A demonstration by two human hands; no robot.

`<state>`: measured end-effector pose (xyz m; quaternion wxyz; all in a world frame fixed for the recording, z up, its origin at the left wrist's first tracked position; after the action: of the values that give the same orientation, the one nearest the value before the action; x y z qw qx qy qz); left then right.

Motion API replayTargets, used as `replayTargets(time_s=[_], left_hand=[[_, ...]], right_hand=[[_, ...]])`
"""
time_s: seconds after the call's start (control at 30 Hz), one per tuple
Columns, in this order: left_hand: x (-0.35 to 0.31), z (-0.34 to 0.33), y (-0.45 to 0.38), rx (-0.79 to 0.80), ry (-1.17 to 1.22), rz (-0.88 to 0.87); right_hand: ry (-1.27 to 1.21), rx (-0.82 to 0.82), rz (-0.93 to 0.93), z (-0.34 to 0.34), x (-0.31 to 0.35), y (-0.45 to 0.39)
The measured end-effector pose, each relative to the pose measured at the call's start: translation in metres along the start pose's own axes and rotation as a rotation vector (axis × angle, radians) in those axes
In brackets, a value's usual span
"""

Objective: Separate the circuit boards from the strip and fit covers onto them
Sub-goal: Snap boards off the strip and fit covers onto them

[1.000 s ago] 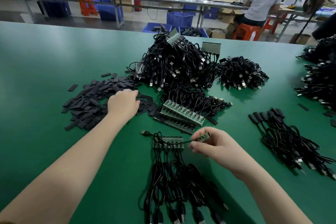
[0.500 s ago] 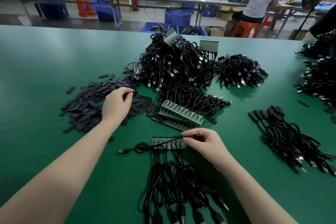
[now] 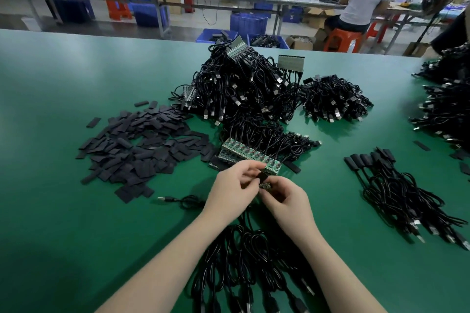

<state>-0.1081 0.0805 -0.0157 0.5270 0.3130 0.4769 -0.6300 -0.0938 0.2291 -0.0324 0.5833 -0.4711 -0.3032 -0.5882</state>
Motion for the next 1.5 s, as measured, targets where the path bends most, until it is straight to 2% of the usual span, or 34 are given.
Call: replayTargets(time_s=[0.13,0.27,0.43,0.6,0.73,1.0,1.17,1.27,1.5], left_hand=[[0.008,0.0,0.006,-0.037,0.04,-0.003],[0.005,0.001,0.011,0.018,0.089,-0.025],[0.005,0.0,0.012,0.004,-0.02,-0.091],[0.008,-0.001,0.013,0.011,-0.03,-0.085],[0.011,-0.001,0.012,-0.002,-0.034,-0.053],[0.01,0.0,0.011,0.007,-0.102,-0.119],[0.009,0.0,0.012,0.038,-0.039,-0.095],[0.011,-0.001,0.011,0.007,-0.048,-0.112],[0.011,0.0,0.01,-0.016,-0.082,-0.146]], right_hand=[[-0.053,-0.023,-0.013,-0.002,-0.001,0.0],[-0.12,-0.042,-0.028,-0.001,-0.001,0.0],[-0.275,-0.062,-0.087,0.003,-0.003,0.0],[-0.354,-0.066,-0.113,0.004,-0.001,0.0],[-0.381,-0.071,-0.122,0.006,-0.001,0.0],[-0.462,0.003,-0.074,0.01,0.003,0.002],[-0.446,-0.032,-0.099,0.011,0.003,0.002],[-0.421,-0.004,-0.053,0.011,0.003,0.002],[-0.431,-0.015,-0.08,0.012,0.002,0.001]])
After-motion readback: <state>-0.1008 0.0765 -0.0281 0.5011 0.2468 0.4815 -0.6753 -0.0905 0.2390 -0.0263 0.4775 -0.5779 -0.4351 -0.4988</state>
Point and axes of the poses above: each hand's wrist, its own y-axis away from the middle knuckle, its own z-axis out of the back of the hand, x = y × z, the point moved 1 cm from there along -y, towards the middle knuckle, and after that the axes turned 7 degrees about -x, right-handed, at the moved point
